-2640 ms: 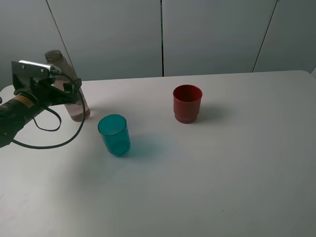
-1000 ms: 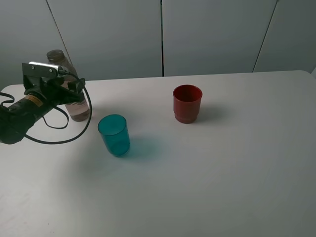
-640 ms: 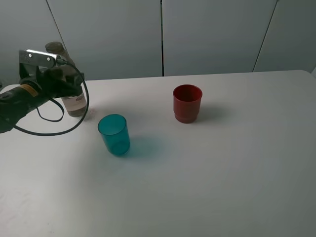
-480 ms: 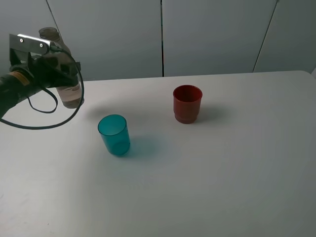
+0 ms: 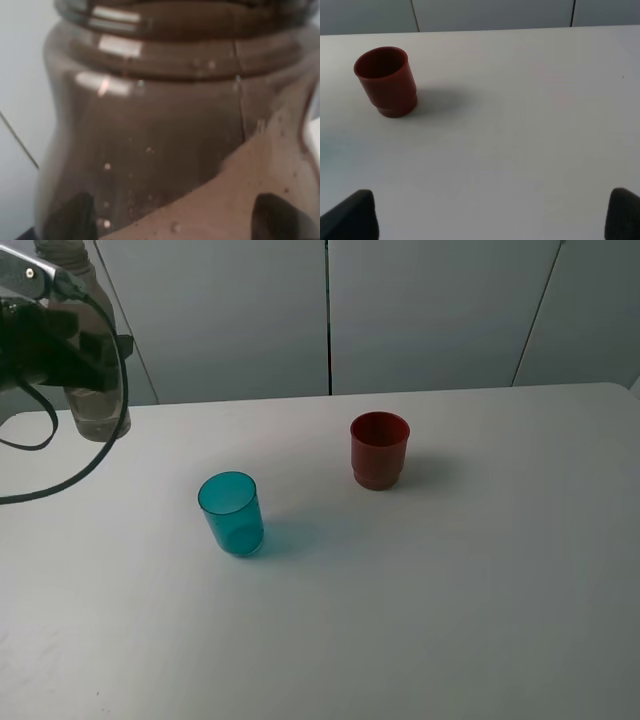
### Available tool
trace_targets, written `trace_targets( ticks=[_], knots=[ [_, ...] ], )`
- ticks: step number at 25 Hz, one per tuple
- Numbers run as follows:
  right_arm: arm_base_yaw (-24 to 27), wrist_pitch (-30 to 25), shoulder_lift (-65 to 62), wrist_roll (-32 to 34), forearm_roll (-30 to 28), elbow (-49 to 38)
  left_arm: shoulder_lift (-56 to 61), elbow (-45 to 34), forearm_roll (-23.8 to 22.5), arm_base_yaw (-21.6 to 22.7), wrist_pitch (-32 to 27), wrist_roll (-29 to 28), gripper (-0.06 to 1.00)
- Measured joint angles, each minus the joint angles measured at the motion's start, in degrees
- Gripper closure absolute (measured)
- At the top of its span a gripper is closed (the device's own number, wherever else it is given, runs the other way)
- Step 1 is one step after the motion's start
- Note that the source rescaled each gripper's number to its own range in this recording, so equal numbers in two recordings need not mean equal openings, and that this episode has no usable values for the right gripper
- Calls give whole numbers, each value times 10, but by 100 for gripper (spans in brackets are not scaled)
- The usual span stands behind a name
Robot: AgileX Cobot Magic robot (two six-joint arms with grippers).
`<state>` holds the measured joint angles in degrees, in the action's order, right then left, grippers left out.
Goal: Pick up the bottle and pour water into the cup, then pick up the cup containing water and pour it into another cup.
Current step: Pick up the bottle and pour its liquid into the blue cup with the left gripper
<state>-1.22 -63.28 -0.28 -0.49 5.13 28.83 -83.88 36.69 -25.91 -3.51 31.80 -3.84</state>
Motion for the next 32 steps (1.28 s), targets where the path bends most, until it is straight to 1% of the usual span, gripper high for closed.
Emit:
trace_targets(
  ticks=[3, 7, 12, 15, 18, 24, 27, 30, 32],
  knots=[
    [0, 0, 0, 0, 0, 0, 11, -21, -62, 0, -5, -41, 93],
    [0, 0, 0, 0, 0, 0, 21, -48, -105, -1, -12, -59, 93],
    [0, 0, 0, 0, 0, 0, 23, -57, -185, -1, -40, -63, 93],
    [0, 0, 0, -2, 0, 0, 23, -57, -213, -1, -57, -56, 93],
    [0, 0, 0, -2, 0, 0, 23, -57, -253, -1, -71, -41, 93],
    [0, 0, 0, -2, 0, 0, 23, -57, -382, -1, -119, -34, 93],
    [0, 0, 0, -2, 0, 0, 23, -57, -421, -1, -147, -34, 94],
    [0, 0, 0, -2, 0, 0, 23, -57, -441, -1, -165, -34, 94],
    [0, 0, 0, 0, 0, 0, 24, -57, -449, -1, -166, -33, 94]
  ],
)
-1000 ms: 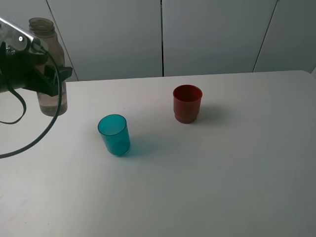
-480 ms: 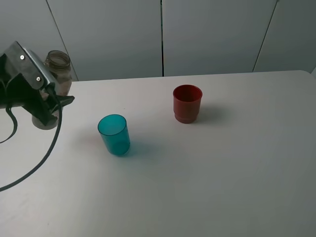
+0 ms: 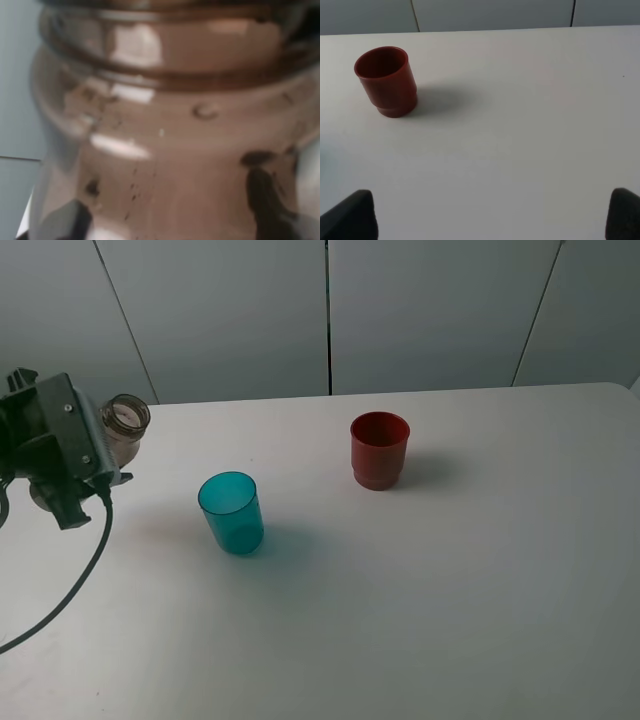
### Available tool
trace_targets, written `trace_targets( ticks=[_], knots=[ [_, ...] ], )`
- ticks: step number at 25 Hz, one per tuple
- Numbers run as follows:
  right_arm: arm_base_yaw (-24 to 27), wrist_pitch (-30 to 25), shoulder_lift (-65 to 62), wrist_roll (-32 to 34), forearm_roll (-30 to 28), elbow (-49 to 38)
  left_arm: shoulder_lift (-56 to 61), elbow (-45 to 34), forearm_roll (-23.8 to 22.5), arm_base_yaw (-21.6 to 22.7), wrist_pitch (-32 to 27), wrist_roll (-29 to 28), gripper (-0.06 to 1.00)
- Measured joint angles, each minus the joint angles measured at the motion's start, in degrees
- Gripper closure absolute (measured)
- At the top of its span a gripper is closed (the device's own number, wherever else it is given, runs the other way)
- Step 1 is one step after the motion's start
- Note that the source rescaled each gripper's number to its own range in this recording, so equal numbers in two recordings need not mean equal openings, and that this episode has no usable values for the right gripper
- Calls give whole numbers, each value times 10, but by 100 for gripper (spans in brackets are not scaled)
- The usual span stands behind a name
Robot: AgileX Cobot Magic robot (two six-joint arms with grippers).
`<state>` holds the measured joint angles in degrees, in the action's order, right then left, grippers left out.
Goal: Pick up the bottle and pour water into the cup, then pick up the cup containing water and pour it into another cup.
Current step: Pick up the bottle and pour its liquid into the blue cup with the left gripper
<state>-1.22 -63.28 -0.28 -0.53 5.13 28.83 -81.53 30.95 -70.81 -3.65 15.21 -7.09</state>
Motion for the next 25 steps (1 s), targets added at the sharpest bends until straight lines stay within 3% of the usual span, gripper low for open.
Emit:
trace_targets(
  ticks=[7, 11, 25],
  knots=[
    [0, 0, 0, 0, 0, 0, 0, 0, -56, 0, 0, 20, 94],
    [0, 0, 0, 0, 0, 0, 0, 0, -65, -1, 0, 23, 94],
    [0, 0, 0, -1, 0, 0, -17, 14, -104, -76, -61, 24, 94]
  ],
)
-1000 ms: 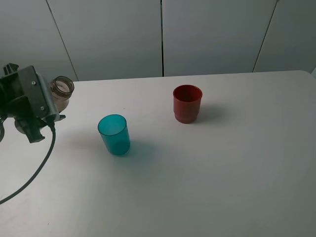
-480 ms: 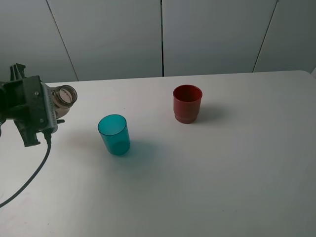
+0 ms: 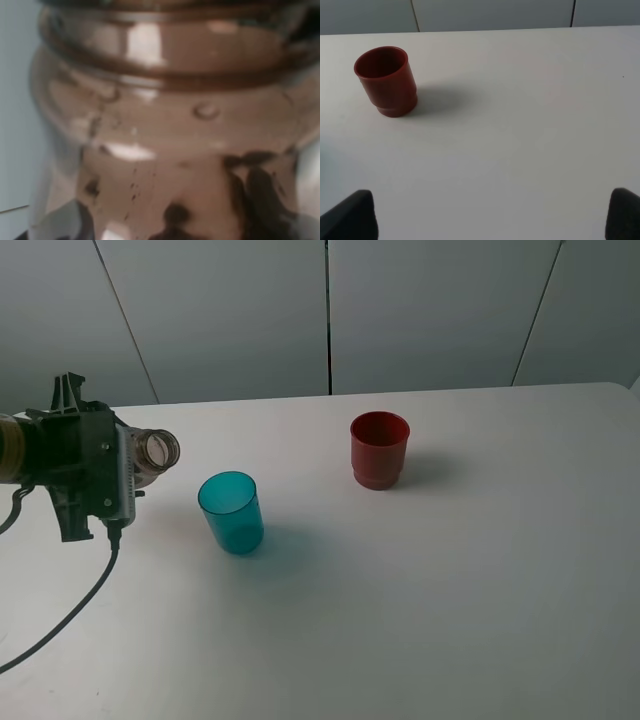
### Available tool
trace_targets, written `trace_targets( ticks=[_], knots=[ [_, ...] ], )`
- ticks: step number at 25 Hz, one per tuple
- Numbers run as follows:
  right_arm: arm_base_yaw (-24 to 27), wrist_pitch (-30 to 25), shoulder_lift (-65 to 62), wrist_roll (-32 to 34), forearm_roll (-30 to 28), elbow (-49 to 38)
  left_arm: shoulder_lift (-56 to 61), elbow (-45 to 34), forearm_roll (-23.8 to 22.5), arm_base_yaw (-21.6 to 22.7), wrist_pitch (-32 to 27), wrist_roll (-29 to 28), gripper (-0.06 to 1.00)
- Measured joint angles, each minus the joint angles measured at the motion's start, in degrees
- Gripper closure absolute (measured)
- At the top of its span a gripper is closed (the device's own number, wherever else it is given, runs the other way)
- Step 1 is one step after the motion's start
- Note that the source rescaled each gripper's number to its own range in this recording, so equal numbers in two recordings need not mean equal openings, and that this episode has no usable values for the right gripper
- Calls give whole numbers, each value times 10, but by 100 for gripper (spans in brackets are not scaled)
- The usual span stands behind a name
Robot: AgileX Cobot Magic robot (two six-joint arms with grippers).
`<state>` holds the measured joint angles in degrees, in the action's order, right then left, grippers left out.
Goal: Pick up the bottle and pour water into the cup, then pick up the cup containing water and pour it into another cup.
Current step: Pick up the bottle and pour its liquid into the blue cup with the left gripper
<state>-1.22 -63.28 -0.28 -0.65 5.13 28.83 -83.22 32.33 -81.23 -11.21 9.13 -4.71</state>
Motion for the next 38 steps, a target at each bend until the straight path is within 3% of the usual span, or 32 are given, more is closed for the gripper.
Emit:
trace_targets(
  ticks=[12, 29, 38],
  knots=[
    [0, 0, 0, 1, 0, 0, -32, 44, -24, -60, -64, -9, 94],
    [0, 0, 0, 0, 0, 0, -41, 49, -112, -64, -91, -11, 94],
    [0, 0, 0, 0, 0, 0, -41, 49, -136, -64, -91, -11, 94]
  ],
)
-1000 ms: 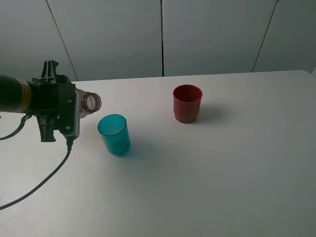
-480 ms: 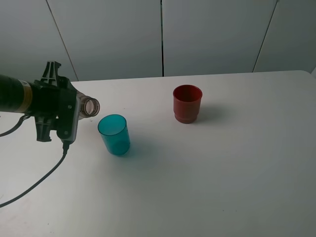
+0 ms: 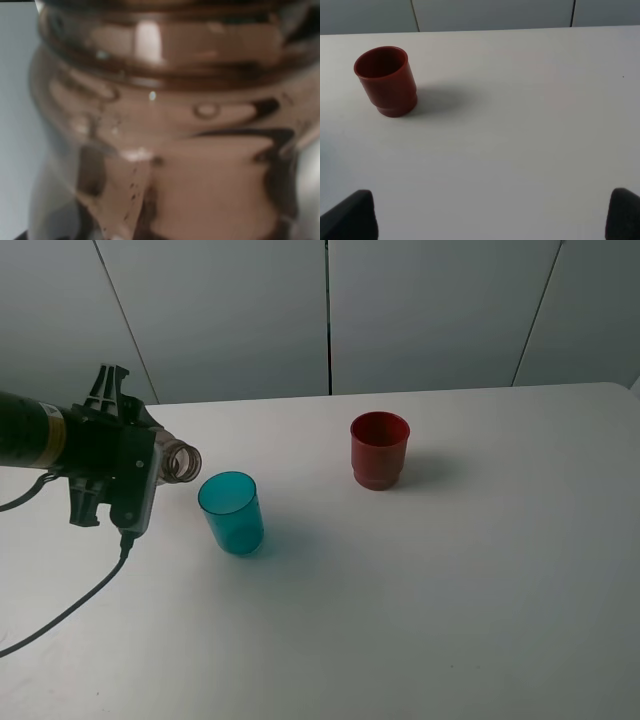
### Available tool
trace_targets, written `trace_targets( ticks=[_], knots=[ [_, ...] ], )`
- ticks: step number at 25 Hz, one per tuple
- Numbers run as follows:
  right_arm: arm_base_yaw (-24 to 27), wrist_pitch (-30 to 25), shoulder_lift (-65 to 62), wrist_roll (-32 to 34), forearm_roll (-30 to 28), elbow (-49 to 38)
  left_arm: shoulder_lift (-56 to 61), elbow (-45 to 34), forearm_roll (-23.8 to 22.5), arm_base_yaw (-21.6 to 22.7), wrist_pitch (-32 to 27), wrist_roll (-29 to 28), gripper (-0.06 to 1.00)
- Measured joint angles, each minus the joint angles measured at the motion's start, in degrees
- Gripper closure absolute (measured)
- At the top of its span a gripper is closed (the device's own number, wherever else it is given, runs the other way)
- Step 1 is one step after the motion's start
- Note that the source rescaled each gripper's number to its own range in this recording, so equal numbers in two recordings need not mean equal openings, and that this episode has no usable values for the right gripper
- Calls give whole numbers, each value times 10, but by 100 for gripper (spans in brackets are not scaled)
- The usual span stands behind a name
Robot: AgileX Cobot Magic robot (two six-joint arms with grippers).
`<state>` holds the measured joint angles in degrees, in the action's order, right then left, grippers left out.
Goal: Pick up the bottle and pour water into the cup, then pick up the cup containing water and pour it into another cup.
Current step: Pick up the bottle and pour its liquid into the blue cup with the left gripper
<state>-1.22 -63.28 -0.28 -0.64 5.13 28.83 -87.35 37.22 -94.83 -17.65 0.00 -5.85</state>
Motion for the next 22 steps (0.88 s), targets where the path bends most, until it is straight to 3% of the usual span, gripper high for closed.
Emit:
trace_targets(
  ticks=[22],
  knots=[
    [0, 0, 0, 0, 0, 0, -1, 9, -44, 0, 0, -1, 94]
  ],
)
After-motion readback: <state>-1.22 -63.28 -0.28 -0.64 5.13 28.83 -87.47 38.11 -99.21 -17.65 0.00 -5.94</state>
